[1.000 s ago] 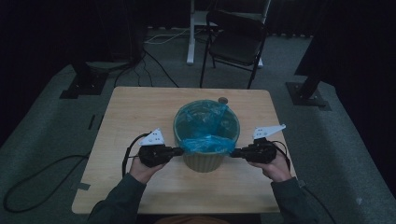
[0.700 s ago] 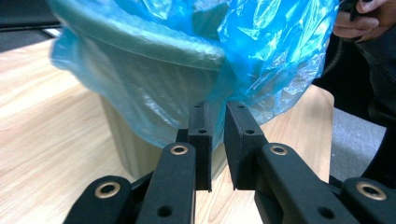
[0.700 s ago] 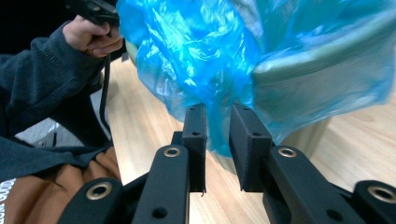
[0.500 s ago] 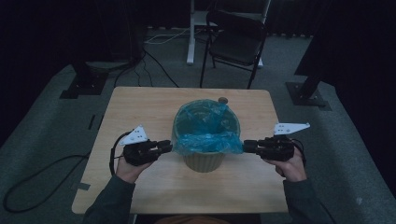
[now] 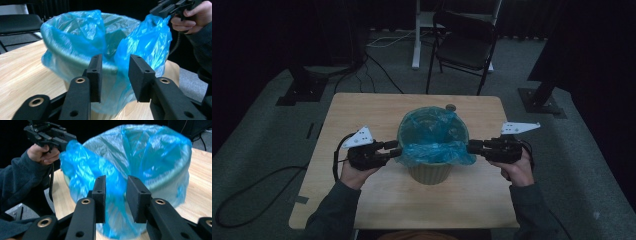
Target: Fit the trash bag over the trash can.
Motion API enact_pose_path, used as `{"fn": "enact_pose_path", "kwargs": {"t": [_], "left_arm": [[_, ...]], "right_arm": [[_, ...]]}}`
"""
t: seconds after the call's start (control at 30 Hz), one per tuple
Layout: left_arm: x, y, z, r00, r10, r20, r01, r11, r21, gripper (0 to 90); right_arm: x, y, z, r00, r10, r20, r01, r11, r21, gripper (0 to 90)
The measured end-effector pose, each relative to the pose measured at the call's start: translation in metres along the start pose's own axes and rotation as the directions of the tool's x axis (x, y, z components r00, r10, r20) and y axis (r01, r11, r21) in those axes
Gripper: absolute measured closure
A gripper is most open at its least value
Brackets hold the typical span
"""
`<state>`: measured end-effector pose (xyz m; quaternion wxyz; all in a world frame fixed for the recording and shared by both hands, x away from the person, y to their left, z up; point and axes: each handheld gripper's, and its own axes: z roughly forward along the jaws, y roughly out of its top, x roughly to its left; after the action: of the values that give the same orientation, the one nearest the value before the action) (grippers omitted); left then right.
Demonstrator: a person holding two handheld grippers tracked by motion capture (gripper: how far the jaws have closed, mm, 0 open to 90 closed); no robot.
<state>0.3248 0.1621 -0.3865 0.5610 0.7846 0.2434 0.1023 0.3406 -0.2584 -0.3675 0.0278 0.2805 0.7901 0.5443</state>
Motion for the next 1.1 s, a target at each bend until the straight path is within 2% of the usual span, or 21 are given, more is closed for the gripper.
{"fn": "enact_pose_path", "kwargs": {"t": [0.23, 0.33, 0.47, 0.53, 0.73, 1.0, 1.1], "left_arm": [[-0.002, 0.006, 0.01, 0.9997, 0.001, 0.026, -0.001, 1.0, 0.007, 58.3], [-0.003, 0.006, 0.014, 0.9994, 0.005, 0.035, -0.006, 0.9998, 0.02, 57.8], [-0.006, 0.005, 0.014, 0.9983, 0.016, 0.056, -0.017, 0.9996, 0.023, 62.3], [-0.009, 0.004, 0.013, 0.9979, 0.025, 0.059, -0.027, 0.9994, 0.02, 70.8], [-0.015, 0.001, 0.01, 0.9963, 0.049, 0.071, -0.05, 0.9985, 0.02, 83.3], [-0.019, -0.003, 0.009, 0.9944, 0.051, 0.093, -0.053, 0.9983, 0.024, 87.8], [-0.023, -0.011, 0.009, 0.9933, 0.049, 0.105, -0.053, 0.9978, 0.038, 88.8]], "right_arm": [[0.001, 0.012, 0.01, 0.9999, -0.011, -0.001, 0.011, 1.0, 0.007, 65.6], [-0.001, 0.014, 0.017, 1.0, -0.008, 0.001, 0.008, 0.999, 0.039, 63.6], [-0.001, 0.01, 0.018, 0.9999, -0.007, -0.008, 0.007, 0.999, 0.049, 68.4], [0.0, 0.007, 0.017, 0.9996, -0.005, -0.028, 0.006, 0.999, 0.05, 76.7], [0.005, 0.002, 0.015, 0.999, -0.005, -0.044, 0.008, 0.998, 0.067, 84.9], [0.008, -0.006, 0.014, 0.9975, 0.009, -0.07, -0.004, 0.998, 0.067, 86.8], [0.011, -0.013, 0.014, 0.9956, 0.011, -0.093, -0.004, 0.997, 0.075, 87.6]]}}
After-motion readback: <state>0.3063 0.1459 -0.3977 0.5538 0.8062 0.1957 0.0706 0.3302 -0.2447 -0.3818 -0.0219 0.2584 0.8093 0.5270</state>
